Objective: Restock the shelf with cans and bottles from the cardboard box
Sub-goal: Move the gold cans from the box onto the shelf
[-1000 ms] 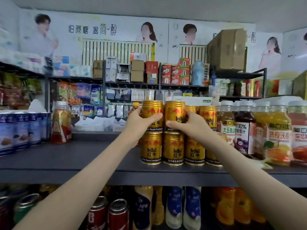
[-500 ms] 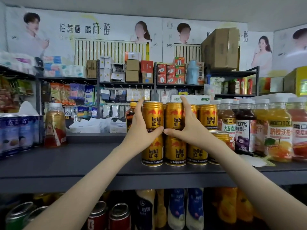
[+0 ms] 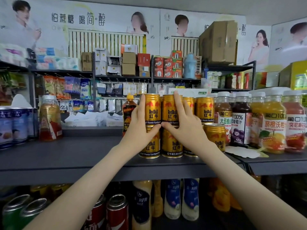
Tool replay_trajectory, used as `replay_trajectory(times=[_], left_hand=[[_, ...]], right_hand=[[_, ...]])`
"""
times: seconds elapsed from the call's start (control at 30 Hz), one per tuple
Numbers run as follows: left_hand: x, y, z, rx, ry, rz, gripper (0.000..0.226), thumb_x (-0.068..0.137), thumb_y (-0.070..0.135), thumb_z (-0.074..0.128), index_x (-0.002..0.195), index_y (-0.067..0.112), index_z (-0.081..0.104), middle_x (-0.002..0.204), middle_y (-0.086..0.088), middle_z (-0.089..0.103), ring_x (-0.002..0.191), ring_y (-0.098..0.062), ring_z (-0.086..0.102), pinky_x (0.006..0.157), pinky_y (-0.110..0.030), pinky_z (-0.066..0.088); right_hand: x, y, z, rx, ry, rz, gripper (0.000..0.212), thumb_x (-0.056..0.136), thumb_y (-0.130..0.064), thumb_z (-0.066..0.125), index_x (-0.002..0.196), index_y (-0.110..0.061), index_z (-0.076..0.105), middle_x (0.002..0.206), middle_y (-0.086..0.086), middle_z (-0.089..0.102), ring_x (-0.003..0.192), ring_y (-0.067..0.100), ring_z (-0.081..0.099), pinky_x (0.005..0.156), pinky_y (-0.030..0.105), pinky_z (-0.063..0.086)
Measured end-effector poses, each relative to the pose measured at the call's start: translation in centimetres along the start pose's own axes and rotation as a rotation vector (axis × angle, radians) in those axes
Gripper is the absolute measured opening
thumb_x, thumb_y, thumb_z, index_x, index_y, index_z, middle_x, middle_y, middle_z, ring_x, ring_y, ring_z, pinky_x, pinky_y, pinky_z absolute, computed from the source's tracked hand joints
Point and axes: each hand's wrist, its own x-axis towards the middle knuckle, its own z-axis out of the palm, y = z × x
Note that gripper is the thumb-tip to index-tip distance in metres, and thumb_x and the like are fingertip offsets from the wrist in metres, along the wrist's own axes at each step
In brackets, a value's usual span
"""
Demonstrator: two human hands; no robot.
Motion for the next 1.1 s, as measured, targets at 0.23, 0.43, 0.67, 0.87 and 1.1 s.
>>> replay_trajectory(times=[0.23,0.43,0.67,0.87,1.1], left_hand=[[-3.7,1.1,-0.3,0.223,0.060,0.025,0.078,0.093,0.037,0.053,0.151,0.038,0.001,0.159,-0.003,0.002,0.146,-0.024,0.012,0.116,-0.046,0.025],[-11.6,-0.1,-3.7,0.523,0.144,-0.030,0.056,0.094,0.037,0.033,0.147,0.022,0.025,0.151,-0.011,0.032,0.139,-0.023,0.029,0.116,-0.036,0.026],[-27.1,-2.1,-13.0,0.623,0.172,-0.300,0.050,0.088,0.022,0.051,0.135,0.004,0.046,0.133,-0.011,0.049,0.125,-0.017,0.040,0.107,-0.008,0.020],[-40.7,-4.7,-21.3,0.693,0.118,-0.671,0.057,0.081,0.004,0.061,0.135,-0.003,0.045,0.134,-0.017,0.051,0.125,-0.018,0.038,0.102,-0.006,0.014],[-58.7,-8.0,-35.1,0.789,0.023,-1.084,0.058,0.082,0.014,0.057,0.137,0.002,0.044,0.134,-0.015,0.050,0.125,-0.026,0.046,0.105,-0.030,0.035]], right_hand=[[-4.6,-3.4,0.7,-0.031,0.300,-0.180,0.064,0.092,-0.033,0.050,0.150,-0.019,0.029,0.153,0.014,0.029,0.139,0.028,0.025,0.111,0.042,0.021],[-9.3,-10.3,2.6,0.236,0.337,-0.404,0.049,0.090,-0.014,0.054,0.138,-0.007,0.047,0.137,0.018,0.049,0.123,0.031,0.047,0.101,0.041,0.036],[-17.8,-20.4,9.0,0.559,-0.008,-0.515,0.039,0.089,-0.012,0.053,0.126,-0.003,0.056,0.124,0.013,0.058,0.115,0.025,0.049,0.099,0.035,0.037],[-26.2,-32.7,16.1,0.725,-0.447,-0.703,0.045,0.090,-0.018,0.045,0.133,-0.005,0.052,0.124,0.008,0.059,0.114,0.025,0.054,0.099,0.038,0.044],[-37.5,-52.0,22.5,0.849,-0.731,-0.824,0.045,0.087,-0.016,0.052,0.130,-0.004,0.054,0.123,0.010,0.060,0.114,0.027,0.056,0.097,0.039,0.048]])
